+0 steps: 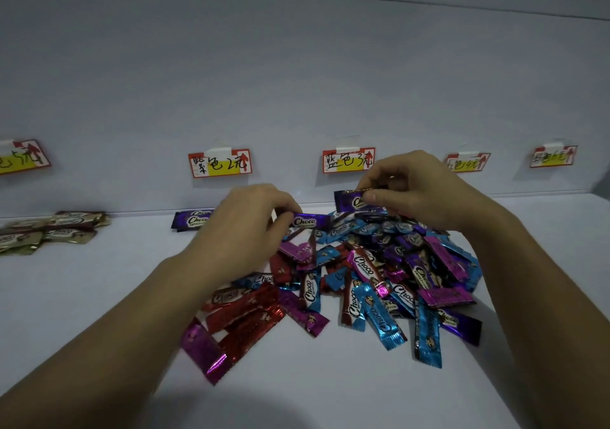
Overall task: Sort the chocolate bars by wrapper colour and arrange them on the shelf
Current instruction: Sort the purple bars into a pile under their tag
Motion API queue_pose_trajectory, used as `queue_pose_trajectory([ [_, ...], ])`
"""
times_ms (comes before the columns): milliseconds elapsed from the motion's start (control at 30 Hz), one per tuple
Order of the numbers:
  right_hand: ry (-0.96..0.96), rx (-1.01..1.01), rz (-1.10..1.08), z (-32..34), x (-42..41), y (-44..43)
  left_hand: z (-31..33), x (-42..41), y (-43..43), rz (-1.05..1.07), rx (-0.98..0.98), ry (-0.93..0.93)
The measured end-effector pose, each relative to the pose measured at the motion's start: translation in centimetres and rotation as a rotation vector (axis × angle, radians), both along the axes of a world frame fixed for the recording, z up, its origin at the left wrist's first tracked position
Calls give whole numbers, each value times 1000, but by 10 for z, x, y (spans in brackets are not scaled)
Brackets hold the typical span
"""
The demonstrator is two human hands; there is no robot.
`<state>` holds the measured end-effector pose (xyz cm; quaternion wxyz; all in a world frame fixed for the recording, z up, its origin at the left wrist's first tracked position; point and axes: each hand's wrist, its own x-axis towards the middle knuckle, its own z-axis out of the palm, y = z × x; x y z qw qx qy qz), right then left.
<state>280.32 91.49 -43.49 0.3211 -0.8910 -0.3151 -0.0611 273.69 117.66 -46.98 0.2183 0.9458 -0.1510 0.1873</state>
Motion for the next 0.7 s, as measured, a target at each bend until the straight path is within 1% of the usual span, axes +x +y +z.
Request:
queue_pose_trajectory([
  [67,-30,29,-36,-3,-3,11,17,-2,21,45,26,-13],
  [133,-108,34,-60,-6,-8,23,25,-4,46,115,39,-54],
  [200,-146,62,-62,-11,-13,36,19,-6,69,193,-13,-126],
  [267,-129,117,-51,-15,-17,51,3,-8,86,254,-80,-203],
  [300,-122,123,-45,-16,-18,59,-6,-7,92,277,-95,-213],
  [433,-192,-35,-45,-21,-4,105,-27,3,114,334,-100,-219],
  [567,-294,-84,-75,-32,19,151,-39,9,130,395,-158,-195],
  [700,-359,-149,-120,-50,32,180,-47,15,134,366,-157,-127],
])
